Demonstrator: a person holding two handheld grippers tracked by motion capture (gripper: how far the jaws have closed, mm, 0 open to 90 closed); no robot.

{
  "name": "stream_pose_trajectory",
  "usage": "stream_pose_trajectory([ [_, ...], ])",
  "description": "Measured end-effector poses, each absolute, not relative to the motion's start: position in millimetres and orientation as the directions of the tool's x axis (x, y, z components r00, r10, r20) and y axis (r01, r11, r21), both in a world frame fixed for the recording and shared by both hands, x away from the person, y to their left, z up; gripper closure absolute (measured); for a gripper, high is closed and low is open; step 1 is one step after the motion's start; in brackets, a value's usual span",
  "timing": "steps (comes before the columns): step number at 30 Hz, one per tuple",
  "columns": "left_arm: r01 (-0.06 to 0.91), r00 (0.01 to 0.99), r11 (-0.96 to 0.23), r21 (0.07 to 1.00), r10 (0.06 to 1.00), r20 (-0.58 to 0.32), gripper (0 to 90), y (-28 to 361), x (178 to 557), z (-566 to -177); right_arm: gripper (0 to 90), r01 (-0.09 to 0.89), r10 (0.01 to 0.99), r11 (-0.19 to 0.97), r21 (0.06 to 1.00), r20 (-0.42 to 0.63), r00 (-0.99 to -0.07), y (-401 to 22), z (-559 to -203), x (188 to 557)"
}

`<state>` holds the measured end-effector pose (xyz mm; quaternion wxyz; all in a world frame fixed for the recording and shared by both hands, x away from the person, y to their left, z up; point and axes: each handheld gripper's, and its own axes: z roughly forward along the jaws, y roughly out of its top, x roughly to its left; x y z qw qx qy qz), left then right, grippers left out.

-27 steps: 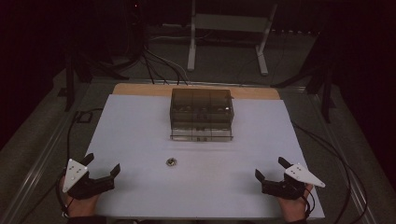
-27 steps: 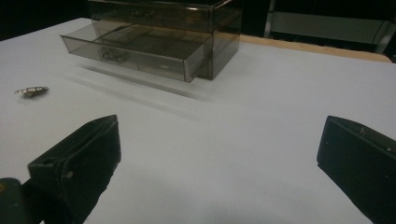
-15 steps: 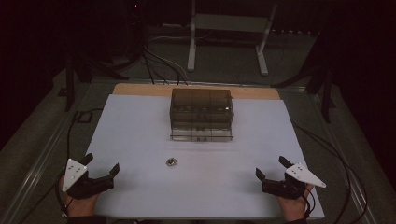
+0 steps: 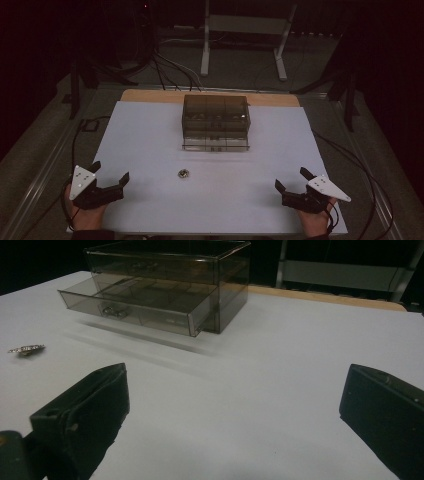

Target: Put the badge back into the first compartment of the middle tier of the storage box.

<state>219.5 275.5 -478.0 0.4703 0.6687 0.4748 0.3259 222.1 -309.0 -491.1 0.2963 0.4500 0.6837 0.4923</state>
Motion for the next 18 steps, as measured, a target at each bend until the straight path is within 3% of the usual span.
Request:
stream_pose_trajectory([
  [18, 0.341, 0.389, -0.153, 0.928, 0.921, 0.009, 0.9, 252, 233, -472, 0.0, 0.323, 0.911, 0.112, 0.940, 0.034, -0.412, -309, -491, 221],
])
